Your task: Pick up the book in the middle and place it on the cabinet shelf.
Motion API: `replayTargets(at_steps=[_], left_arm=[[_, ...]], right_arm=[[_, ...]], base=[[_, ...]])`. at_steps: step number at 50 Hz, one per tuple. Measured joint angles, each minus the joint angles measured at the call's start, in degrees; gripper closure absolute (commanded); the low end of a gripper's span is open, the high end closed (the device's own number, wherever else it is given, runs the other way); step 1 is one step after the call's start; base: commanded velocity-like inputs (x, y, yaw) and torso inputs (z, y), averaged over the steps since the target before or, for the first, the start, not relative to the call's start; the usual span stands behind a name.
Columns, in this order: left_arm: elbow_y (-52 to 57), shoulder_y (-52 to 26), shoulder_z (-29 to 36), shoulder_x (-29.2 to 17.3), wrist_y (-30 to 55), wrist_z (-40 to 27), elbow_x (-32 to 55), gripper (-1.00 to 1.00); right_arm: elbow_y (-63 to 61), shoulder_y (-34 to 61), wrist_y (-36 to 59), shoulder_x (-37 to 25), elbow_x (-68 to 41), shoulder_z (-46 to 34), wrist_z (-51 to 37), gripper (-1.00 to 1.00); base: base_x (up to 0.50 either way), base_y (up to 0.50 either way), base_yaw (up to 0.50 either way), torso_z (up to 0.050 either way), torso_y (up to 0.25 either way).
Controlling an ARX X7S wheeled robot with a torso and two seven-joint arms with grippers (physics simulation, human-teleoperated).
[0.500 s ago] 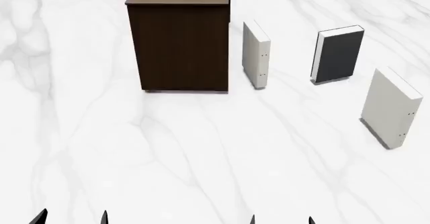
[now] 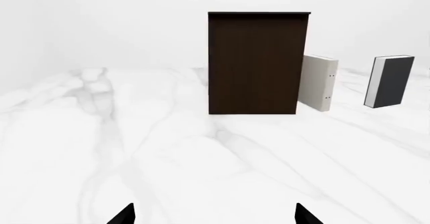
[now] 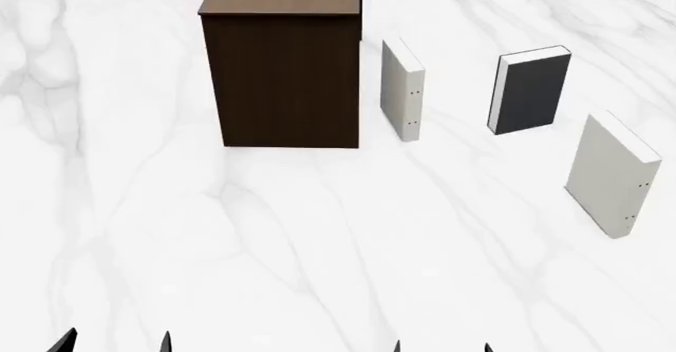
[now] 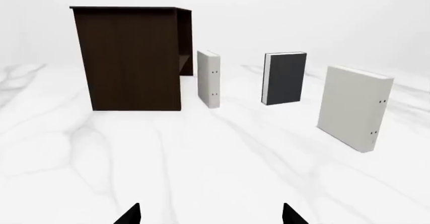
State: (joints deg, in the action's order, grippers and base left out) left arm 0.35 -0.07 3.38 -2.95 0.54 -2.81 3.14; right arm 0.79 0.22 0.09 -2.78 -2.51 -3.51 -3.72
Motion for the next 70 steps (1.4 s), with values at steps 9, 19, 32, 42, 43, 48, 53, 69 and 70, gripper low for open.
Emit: replayTargets(at_steps=[9,19,32,42,43,48,53,69,70], left_arm=[[0.0,0.0,0.9,-0.8,-0.3,-0.7,0.9,-1.00],[-0.2,0.0,1.8,-1.5,-0.8,-1.4,1.8,-1.00],[1.5,0.9,2.3,-2.2,-6.2,-2.1,3.0,-1.00],[4.8,3.0,1.6,-2.1,-19.9,-3.7,1.4,-1.00],[5.1,3.2,1.5,-2.1,-21.3,-4.0,1.0,-1.00],[7.0,4.3,0.7,-1.9,-28.1,-5.8,-1.3,-1.00],[9.1,5.1,-0.2,-1.6,-33.3,-7.7,-3.6,-1.00],[13.8,6.8,-1.5,-1.6,-42.6,-12.3,-8.9,-1.00],[13.9,6.8,-1.5,-1.7,-42.9,-12.5,-9.1,-1.00]], right_arm=[[0.1,0.1,0.2,-0.8,-0.8,-1.0,-1.0,-1.00],[0.0,0.1,0.4,-1.6,-1.6,-1.9,-1.9,-1.00],[-1.1,-0.5,-4.4,-2.7,-0.7,-3.4,-3.3,-1.00],[-3.5,-1.8,-18.7,-3.2,1.8,-3.6,-6.1,-1.00],[-3.7,-2.0,-20.3,-3.2,2.1,-3.5,-6.5,-1.00],[-5.4,-2.7,-28.0,-3.4,4.5,-3.1,-8.3,-1.00],[-6.9,-3.2,-34.3,-3.6,7.0,-3.0,-9.8,-1.00],[-10.4,-4.2,-47.5,-4.5,13.7,-2.7,-13.2,-1.00],[-10.5,-4.2,-47.9,-4.5,13.9,-2.7,-13.3,-1.00]], base=[[0.00,0.00,0.00,0.000,0.000],[0.00,0.00,0.00,0.000,0.000],[0.00,0.00,0.00,0.000,0.000],[0.00,0.00,0.00,0.000,0.000],[0.00,0.00,0.00,0.000,0.000],[0.00,0.00,0.00,0.000,0.000],[0.00,0.00,0.00,0.000,0.000],[0.09,0.00,0.00,0.000,0.000],[0.50,0.00,0.00,0.000,0.000]])
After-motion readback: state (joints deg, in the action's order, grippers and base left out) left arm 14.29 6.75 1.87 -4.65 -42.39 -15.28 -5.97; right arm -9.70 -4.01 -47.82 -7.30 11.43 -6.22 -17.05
